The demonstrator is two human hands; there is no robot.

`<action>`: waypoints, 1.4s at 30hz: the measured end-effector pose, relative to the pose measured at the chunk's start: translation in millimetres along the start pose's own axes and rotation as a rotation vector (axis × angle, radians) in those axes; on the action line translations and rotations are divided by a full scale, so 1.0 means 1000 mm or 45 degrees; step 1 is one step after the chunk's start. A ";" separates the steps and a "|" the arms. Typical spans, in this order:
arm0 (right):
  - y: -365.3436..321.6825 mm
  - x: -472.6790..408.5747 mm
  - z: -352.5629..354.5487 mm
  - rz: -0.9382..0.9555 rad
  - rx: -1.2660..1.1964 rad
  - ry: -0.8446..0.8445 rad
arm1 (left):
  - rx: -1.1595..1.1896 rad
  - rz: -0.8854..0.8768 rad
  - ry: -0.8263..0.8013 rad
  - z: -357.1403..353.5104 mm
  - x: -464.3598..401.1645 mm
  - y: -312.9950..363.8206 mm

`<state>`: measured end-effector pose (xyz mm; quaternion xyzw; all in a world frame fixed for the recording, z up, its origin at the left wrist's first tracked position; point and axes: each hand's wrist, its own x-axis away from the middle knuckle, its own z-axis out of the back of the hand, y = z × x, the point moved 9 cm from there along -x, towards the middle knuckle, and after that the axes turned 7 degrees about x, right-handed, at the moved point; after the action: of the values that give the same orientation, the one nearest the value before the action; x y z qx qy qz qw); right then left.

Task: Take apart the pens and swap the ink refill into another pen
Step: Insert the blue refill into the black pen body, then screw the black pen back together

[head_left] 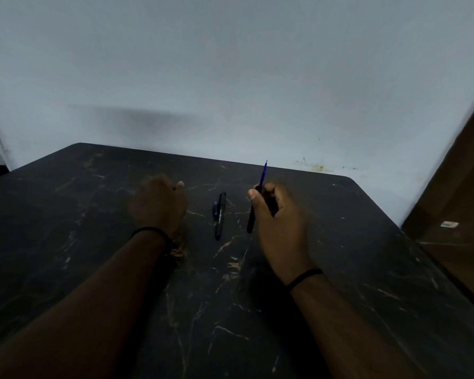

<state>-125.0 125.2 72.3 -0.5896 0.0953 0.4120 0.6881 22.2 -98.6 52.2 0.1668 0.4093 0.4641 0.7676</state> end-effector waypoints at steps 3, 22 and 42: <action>-0.001 0.000 0.000 0.022 0.048 0.001 | -0.135 -0.059 -0.122 -0.009 0.004 0.005; 0.000 0.002 0.003 0.032 0.080 0.004 | -0.360 -0.241 -0.199 -0.026 0.018 0.043; 0.008 0.002 -0.005 -0.020 0.213 -0.076 | 0.154 -0.103 -0.268 -0.031 0.014 0.031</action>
<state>-127.6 121.2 63.9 -0.5183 0.1039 0.4146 0.7407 -16.1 -74.5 46.2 0.2440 0.3601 0.3871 0.8130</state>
